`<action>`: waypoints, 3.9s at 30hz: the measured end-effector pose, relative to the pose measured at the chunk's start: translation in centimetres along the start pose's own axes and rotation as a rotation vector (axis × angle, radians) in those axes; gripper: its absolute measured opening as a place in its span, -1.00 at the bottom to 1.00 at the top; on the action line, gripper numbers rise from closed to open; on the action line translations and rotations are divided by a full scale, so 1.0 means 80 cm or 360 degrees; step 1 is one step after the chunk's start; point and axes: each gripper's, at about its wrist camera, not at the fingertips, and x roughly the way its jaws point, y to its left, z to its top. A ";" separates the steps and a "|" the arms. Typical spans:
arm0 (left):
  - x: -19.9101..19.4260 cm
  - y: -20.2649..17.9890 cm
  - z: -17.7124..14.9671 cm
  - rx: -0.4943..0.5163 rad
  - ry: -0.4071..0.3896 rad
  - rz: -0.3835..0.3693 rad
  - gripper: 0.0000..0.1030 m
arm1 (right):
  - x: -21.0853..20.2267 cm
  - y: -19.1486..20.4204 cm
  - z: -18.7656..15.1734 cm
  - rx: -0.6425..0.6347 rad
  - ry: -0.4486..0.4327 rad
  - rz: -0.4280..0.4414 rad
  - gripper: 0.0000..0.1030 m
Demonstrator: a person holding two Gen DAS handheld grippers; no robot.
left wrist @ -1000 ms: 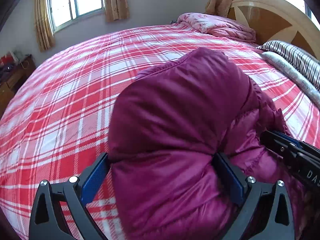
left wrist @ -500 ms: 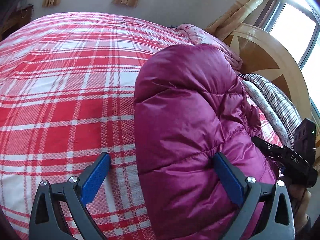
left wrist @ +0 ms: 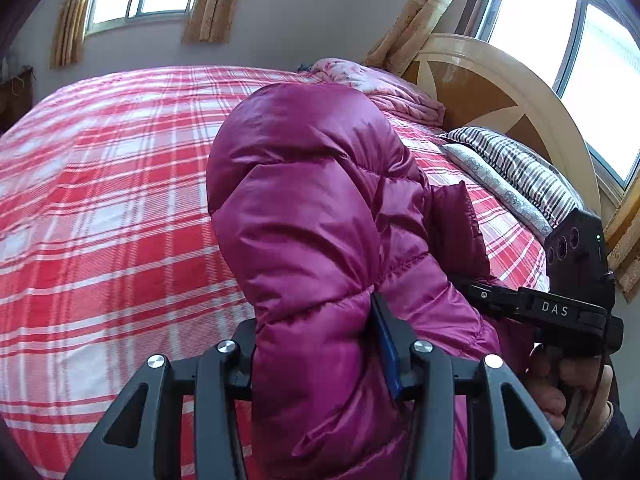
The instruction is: Fold large clothes
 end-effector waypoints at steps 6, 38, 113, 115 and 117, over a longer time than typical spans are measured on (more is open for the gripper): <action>-0.082 0.059 -0.012 -0.0023 -0.0130 0.0174 -0.10 | 0.036 0.096 -0.019 -0.0119 0.0065 0.0184 -0.54; -0.200 0.292 -0.114 -0.0445 -0.0185 0.0694 0.02 | 0.316 0.328 -0.060 -0.0384 0.0569 0.0311 -0.54; -0.382 0.161 -0.116 -0.0157 -0.0676 0.0852 0.56 | 0.046 0.451 -0.126 -0.0953 -0.0254 -0.0035 0.81; -0.381 0.162 -0.116 -0.0159 -0.0676 0.0853 0.56 | 0.046 0.450 -0.125 -0.0948 -0.0255 -0.0036 0.82; -0.380 0.162 -0.117 -0.0159 -0.0671 0.0854 0.56 | 0.047 0.449 -0.125 -0.0943 -0.0251 -0.0037 0.82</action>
